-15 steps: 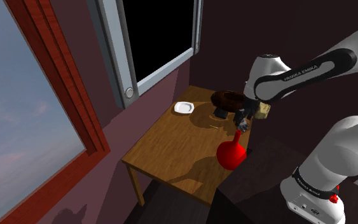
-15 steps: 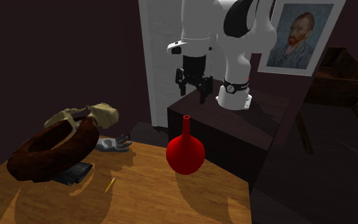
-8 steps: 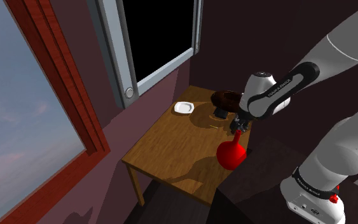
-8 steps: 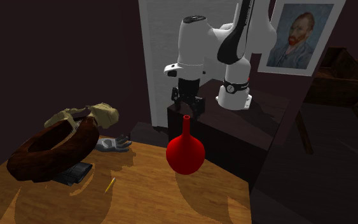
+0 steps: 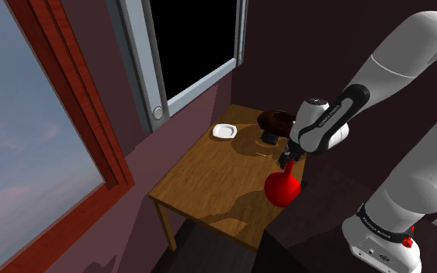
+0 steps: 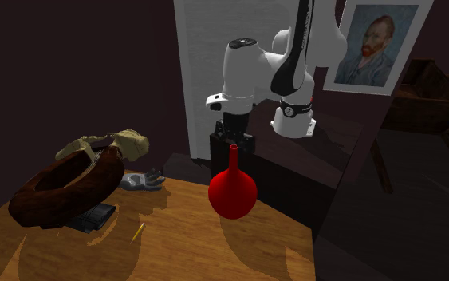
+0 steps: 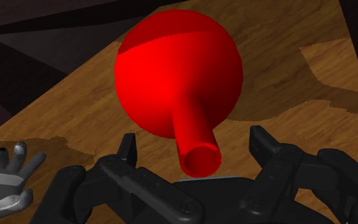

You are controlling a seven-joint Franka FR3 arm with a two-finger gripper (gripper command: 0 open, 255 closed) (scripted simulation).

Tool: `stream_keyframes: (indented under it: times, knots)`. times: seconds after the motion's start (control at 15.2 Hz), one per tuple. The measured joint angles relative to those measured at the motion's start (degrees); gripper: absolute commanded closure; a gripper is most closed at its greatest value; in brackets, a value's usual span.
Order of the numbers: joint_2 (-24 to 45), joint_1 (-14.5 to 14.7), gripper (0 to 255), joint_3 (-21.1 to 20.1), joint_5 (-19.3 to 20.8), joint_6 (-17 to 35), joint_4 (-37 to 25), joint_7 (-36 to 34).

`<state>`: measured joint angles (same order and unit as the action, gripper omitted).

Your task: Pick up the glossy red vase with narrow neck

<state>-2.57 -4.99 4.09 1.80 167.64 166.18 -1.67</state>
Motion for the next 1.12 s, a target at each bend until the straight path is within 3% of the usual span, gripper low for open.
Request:
stream_keyframes:
  times: [0.66, 1.12]
  knots:
    - [0.3, 0.0, 255, 0.0, 0.0, 0.5, 0.0, 0.0]
    - [-6.6, -0.2, 255, -0.3, 0.7, -6.5, 0.1, -0.8]
